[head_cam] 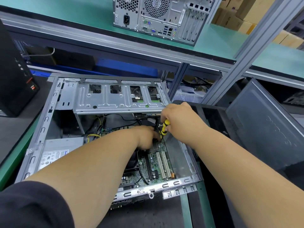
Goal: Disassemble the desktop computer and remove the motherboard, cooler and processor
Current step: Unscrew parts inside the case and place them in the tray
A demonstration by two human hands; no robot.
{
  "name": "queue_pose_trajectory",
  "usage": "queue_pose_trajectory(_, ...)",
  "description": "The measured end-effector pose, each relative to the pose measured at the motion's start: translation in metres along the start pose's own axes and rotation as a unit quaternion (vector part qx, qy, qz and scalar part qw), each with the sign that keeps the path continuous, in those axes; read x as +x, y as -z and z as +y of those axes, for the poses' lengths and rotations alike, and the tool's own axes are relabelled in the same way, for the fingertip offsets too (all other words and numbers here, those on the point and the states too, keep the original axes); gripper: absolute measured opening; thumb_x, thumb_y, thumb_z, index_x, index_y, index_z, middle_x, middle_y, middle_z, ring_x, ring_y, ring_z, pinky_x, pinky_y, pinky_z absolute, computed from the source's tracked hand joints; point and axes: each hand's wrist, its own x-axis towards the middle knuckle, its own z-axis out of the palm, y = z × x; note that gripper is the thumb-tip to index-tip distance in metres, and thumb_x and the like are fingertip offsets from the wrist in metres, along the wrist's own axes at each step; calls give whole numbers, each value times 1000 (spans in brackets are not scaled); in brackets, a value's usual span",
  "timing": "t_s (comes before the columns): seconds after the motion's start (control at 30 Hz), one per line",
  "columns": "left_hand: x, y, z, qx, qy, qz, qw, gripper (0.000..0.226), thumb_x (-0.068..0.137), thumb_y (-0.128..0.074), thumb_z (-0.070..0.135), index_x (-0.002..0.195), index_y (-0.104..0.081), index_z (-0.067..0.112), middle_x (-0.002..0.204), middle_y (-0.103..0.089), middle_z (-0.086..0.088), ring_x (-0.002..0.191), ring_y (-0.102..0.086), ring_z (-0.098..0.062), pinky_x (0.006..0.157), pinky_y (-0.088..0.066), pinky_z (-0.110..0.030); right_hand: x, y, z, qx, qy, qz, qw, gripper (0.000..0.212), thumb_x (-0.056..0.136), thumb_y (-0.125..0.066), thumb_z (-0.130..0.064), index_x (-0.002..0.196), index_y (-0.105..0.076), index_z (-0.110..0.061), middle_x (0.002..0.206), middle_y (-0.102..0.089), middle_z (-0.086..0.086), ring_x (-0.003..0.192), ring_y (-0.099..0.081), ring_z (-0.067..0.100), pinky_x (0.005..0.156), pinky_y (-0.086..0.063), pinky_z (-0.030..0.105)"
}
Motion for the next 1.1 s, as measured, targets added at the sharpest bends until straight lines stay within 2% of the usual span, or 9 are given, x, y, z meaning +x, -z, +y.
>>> queue_pose_trajectory(0.13,0,-2,1,-25,-1,29,999,43,87,-53,20,127,-54,34,128,-49,-2,114,-51,-27,92,-49,-38,-2,5,-2,20,-3,-16,1000,25,87,-68,-15,110,-64,-24,117,-57,-1,99,-54,22,80,-23,25)
queue_pose_trajectory(0.2,2,-3,4,-73,0,89,993,10,87,-56,22,96,-56,27,111,-59,-6,96,-57,-28,80,-51,-35,-2,7,-2,23,-9,-23,999,28,87,-68,-12,111,-66,-26,117,-58,-2,100,-54,22,80,-25,25)
queue_pose_trajectory(0.27,7,-5,6,-104,-6,124,987,15,87,-61,26,79,-48,27,96,-62,-6,84,-56,-27,72,-47,-30,-1,9,-3,21,-17,-31,999,31,87,-68,-12,112,-67,-30,117,-59,-4,101,-55,21,77,-24,23)
queue_pose_trajectory(0.37,8,-7,5,-157,-15,124,980,3,88,-63,27,90,-63,25,95,-65,0,88,-57,-22,76,-45,-27,2,11,-3,31,-20,-36,999,31,87,-69,-12,112,-69,-30,118,-59,-2,103,-56,22,78,-24,22)
queue_pose_trajectory(0.43,8,-9,3,-175,-20,128,976,14,89,-62,26,102,-67,27,103,-68,2,94,-59,-19,81,-46,-26,1,10,-5,39,-19,-31,999,30,86,-68,-11,110,-69,-29,117,-58,-1,103,-56,23,80,-25,23)
queue_pose_trajectory(0.57,12,-12,5,-136,4,154,979,19,94,-52,22,76,-56,26,94,-66,-6,78,-51,-22,70,-41,-28,-3,6,-5,83,-12,-3,996,18,83,-73,-33,98,-67,-25,108,-56,-2,98,-54,19,94,-33,31)
queue_pose_trajectory(0.8,12,-11,3,-176,-11,176,969,5,91,-59,26,89,-64,25,79,-57,1,77,-52,-22,65,-35,-26,-5,1,-1,88,-47,18,995,24,86,-70,-28,106,-59,-19,111,-56,1,96,-53,24,89,-32,30)
queue_pose_trajectory(0.93,10,-7,1,-304,-40,187,933,13,80,-74,19,86,-64,26,87,-68,3,83,-60,-14,74,-45,-24,-3,0,0,69,-57,18,996,21,84,-72,-31,100,-61,-22,107,-53,1,89,-50,22,83,-31,30)
queue_pose_trajectory(1.1,2,-5,3,-461,-62,185,866,28,78,-77,9,65,-63,29,68,-62,16,66,-53,1,66,-41,-10,5,-4,1,42,-60,33,997,21,84,-72,-37,103,-67,-29,98,-52,-5,92,-55,21,86,-30,31)
